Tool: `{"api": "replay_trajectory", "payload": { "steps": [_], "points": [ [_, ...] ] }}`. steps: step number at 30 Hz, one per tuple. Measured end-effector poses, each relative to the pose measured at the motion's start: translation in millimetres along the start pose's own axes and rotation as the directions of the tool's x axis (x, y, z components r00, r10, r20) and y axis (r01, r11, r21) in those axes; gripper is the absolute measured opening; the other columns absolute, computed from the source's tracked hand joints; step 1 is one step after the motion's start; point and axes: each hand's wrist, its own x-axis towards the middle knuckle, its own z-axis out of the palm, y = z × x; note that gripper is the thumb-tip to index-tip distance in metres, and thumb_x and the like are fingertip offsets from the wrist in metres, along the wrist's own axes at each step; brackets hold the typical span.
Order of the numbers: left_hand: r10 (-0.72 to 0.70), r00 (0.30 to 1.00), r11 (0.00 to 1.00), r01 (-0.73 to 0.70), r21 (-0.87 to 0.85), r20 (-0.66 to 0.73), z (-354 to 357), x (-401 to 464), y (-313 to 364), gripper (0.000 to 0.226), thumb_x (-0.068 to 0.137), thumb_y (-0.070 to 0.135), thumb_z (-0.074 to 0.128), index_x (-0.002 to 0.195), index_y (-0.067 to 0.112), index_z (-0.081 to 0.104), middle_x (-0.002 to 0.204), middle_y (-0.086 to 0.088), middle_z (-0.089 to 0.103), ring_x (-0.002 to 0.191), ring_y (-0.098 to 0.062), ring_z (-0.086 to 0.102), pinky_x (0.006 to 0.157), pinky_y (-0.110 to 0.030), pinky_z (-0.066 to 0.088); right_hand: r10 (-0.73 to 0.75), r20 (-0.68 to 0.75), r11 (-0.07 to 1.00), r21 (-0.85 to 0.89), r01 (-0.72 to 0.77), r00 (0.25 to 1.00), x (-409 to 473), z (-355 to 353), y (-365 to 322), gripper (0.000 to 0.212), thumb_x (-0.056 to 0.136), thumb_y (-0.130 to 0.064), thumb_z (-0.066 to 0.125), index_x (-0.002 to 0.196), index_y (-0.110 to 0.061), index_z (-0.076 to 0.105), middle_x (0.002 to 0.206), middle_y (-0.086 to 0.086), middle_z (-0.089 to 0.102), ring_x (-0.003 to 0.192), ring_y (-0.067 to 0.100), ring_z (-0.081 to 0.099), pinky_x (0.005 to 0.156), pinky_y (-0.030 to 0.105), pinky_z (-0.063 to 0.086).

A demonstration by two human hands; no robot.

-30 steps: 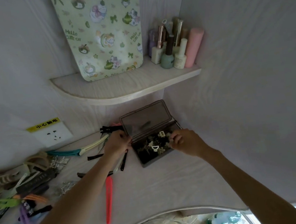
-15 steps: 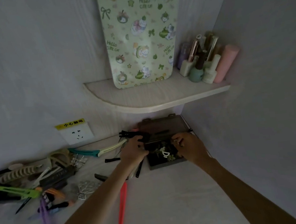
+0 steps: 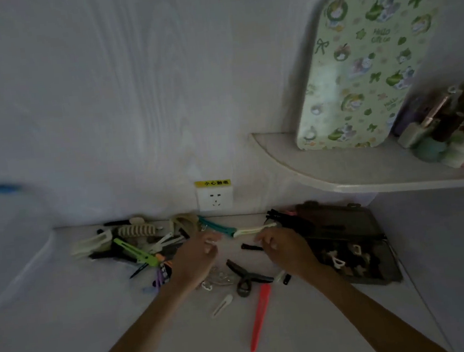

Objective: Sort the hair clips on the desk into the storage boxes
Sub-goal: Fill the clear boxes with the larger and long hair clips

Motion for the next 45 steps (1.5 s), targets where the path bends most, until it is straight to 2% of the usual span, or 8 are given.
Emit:
{"api": "replay_trajectory", "payload": {
  "steps": [3,11,14,22,29,37,41,45],
  "points": [
    [-0.046,0.987,0.996,0.057,0.07,-0.151,-36.9,-14.2,-44.3,0.032,0.087,0.006,0.053,0.116,0.018,0.063,0.119,0.001,0.063,0.112,-0.016,0.057,0.09,-0.026,0.044,-0.055,0.082,0.998,-0.035,0.058,0.995,16.0,28.3,-28.1,0.027,0.09,-0.011,0.052,0.114,-0.015,0.061,0.106,0.005,0.061,0.098,0.02,0.059,0.083,0.023,0.046],
    [-0.222,0.968,0.964,0.201,0.172,0.116,-97.4,-53.9,-119.0,0.045,0.096,0.012,0.044,0.139,0.024,0.042,0.146,0.006,0.042,0.134,-0.012,0.037,0.104,-0.02,0.029,-0.264,0.352,0.901,-0.243,0.36,0.898,48.8,89.8,-119.9,0.059,0.091,-0.021,0.051,0.145,-0.02,0.027,0.153,0.002,0.025,0.141,0.021,0.021,0.113,0.035,0.023],
    [-0.2,0.975,0.962,0.214,0.168,-0.094,-115.6,-65.6,-130.2,0.039,0.093,0.011,0.048,0.129,0.025,0.052,0.139,0.008,0.049,0.129,-0.011,0.041,0.103,-0.02,0.031,-0.323,0.383,0.827,-0.331,0.455,0.865,59.6,109.5,-146.4,0.055,0.092,-0.029,0.049,0.143,-0.019,0.03,0.15,0.004,0.03,0.141,0.024,0.023,0.117,0.039,0.017],
    [0.078,0.592,0.927,0.254,0.277,-0.802,-224.0,-72.4,-143.9,0.031,0.081,0.008,0.064,0.111,0.015,0.062,0.124,-0.004,0.061,0.113,-0.026,0.053,0.093,-0.036,0.04,-0.371,0.415,0.898,-0.069,0.435,0.831,92.2,141.5,-268.0,0.052,0.096,-0.022,0.042,0.145,-0.017,0.026,0.151,0.005,0.028,0.137,0.025,0.027,0.114,0.037,0.024],
    [-0.424,0.471,0.799,0.596,-0.075,-0.773,-258.3,-94.2,-176.3,0.05,0.089,0.021,0.057,0.137,0.014,0.043,0.151,-0.008,0.03,0.141,-0.031,0.022,0.111,-0.055,0.02,-0.229,0.491,0.948,0.307,0.079,0.84,112.8,175.3,-372.2,0.065,0.096,-0.021,0.043,0.149,-0.016,0.005,0.156,0.007,0.018,0.14,0.022,0.026,0.114,0.031,0.021],
    [-0.446,0.376,0.895,0.189,-0.404,-0.812,-266.9,-117.8,-163.6,0.045,0.091,-0.008,0.042,0.129,0.014,0.047,0.143,-0.001,0.039,0.126,-0.001,0.044,0.098,-0.003,0.025,-0.134,0.53,0.623,0.702,-0.345,0.837,99.5,162.3,-376.6,0.016,0.094,-0.027,0.05,0.107,-0.018,0.05,0.122,0.006,0.06,0.102,0.02,0.059,0.095,0.032,0.042],
    [-0.417,0.363,0.9,0.036,-0.435,-0.833,-254.4,-141.8,-150.8,0.046,0.088,-0.01,0.048,0.115,0.027,0.048,0.127,0.011,0.047,0.117,-0.007,0.049,0.101,-0.024,0.042,-0.096,0.563,0.619,0.679,-0.393,0.821,80.2,147.5,-358.3,0.032,0.089,-0.039,0.056,0.11,-0.017,0.048,0.091,0.004,0.068,0.085,0.016,0.064,0.094,0.03,0.046],
    [-0.304,0.383,0.933,-0.066,-0.354,-0.872,-250.4,-164.3,-141.6,0.052,0.081,-0.017,0.054,0.113,0.023,0.047,0.127,0.001,0.049,0.109,-0.004,0.05,0.088,-0.011,0.046,-0.119,0.63,0.704,0.599,-0.382,0.767,63.2,143.5,-330.1,0.049,0.085,-0.04,0.062,0.121,-0.02,0.037,0.089,0.004,0.068,0.082,0.015,0.064,0.095,0.032,0.049]
  ]
}}
